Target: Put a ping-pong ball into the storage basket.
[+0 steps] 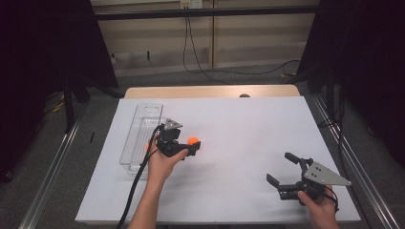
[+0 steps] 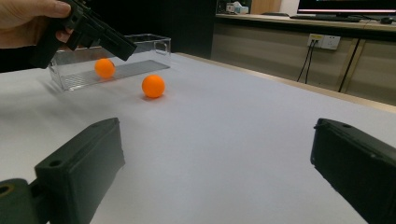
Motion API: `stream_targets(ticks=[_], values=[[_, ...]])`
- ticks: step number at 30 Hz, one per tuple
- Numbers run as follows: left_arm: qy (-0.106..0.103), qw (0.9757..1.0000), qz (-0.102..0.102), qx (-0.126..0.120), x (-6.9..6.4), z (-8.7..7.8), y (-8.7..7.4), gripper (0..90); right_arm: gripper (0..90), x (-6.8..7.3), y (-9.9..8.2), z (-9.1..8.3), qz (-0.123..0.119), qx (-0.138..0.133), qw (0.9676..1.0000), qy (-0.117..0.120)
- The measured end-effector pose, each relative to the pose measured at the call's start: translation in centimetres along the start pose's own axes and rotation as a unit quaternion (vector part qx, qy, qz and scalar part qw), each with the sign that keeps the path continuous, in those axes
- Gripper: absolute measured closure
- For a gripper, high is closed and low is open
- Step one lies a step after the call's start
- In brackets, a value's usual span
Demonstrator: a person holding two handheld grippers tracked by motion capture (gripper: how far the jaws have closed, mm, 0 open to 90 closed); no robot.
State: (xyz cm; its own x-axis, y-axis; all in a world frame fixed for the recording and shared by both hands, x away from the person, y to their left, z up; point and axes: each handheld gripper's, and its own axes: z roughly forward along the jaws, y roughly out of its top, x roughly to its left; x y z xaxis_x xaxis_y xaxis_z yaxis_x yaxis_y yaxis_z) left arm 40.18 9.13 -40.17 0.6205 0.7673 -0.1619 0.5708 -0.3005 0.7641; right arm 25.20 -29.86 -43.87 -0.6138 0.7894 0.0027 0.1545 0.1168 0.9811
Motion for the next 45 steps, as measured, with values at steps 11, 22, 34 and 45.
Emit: stream_targets(ticks=[11,22,34,45], values=[[0.004,1.0000,-0.002,0.005,-0.1,0.8,-0.2,7.3,2.0,0.0,0.0,0.0,0.000,0.000,1.0000,0.001],[0.008,0.9999,-0.006,0.006,0.0,1.6,-0.4,6.3,2.0,0.0,0.0,0.0,0.000,0.000,1.0000,0.001],[0.003,1.0000,0.004,0.003,0.0,2.5,-0.6,5.2,2.0,0.0,0.0,0.0,0.001,0.000,1.0000,0.001],[0.004,1.0000,0.000,-0.001,0.1,3.1,-0.7,4.6,2.0,0.0,0.0,0.0,0.001,0.000,1.0000,0.000]])
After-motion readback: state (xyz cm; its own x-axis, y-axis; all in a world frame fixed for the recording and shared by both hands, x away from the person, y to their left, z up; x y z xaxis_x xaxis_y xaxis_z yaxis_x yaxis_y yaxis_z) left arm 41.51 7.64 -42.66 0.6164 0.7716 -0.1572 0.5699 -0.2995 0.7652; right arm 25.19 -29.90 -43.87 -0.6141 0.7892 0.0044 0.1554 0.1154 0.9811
